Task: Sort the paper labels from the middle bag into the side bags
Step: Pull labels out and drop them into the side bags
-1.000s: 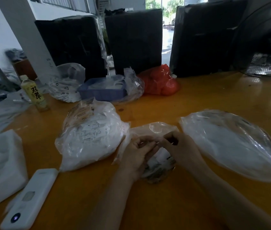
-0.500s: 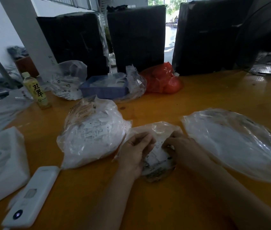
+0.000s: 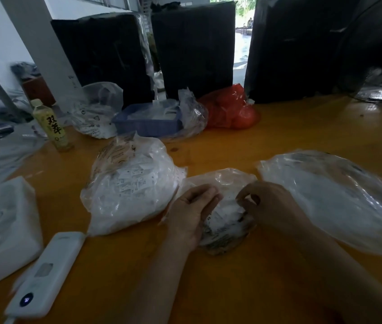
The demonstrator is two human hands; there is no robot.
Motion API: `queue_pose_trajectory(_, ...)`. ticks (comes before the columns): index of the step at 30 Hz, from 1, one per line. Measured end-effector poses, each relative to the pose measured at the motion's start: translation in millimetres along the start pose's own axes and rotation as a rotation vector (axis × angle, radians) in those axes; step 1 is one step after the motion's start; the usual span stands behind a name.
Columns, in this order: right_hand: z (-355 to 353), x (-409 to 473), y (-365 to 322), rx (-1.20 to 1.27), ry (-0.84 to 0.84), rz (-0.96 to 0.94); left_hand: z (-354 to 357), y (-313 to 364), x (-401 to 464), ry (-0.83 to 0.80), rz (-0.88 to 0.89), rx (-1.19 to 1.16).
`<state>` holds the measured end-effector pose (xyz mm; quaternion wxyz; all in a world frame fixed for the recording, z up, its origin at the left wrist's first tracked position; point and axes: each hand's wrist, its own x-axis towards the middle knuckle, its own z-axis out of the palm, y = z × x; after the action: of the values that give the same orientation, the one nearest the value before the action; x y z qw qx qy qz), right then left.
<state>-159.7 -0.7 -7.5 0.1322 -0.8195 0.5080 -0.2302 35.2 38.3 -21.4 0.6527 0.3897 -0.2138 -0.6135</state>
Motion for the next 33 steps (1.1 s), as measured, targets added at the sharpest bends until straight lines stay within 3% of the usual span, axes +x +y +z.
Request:
queue_pose_trajectory(7,-16,-11,-2,0.317,0.294,0.049,-1,0,2,-0.003,-0.008,-0.036)
queue_pose_trajectory(13,-9,-9,4,0.536,0.321,0.209,-2,-1,0,0.007,-0.002,0.027)
queue_pose_trajectory(19,4,-6,7,0.3,0.155,0.141,-3,-3,0,-0.007,-0.005,0.025)
queue_pose_trajectory(24,6,-9,0,-0.019,-0.207,0.009,-5,-4,0,0.002,0.019,0.144)
queue_pose_trajectory(27,3,-10,-2,-0.154,-0.289,0.0,-4,-3,0,0.004,0.003,0.064)
queue_pose_trajectory(30,3,-11,1,0.001,-0.18,0.038,-4,-4,1,-0.011,-0.001,0.012)
queue_pose_trajectory(33,5,-11,5,0.186,0.114,0.182,-3,-5,1,-0.015,0.004,0.012)
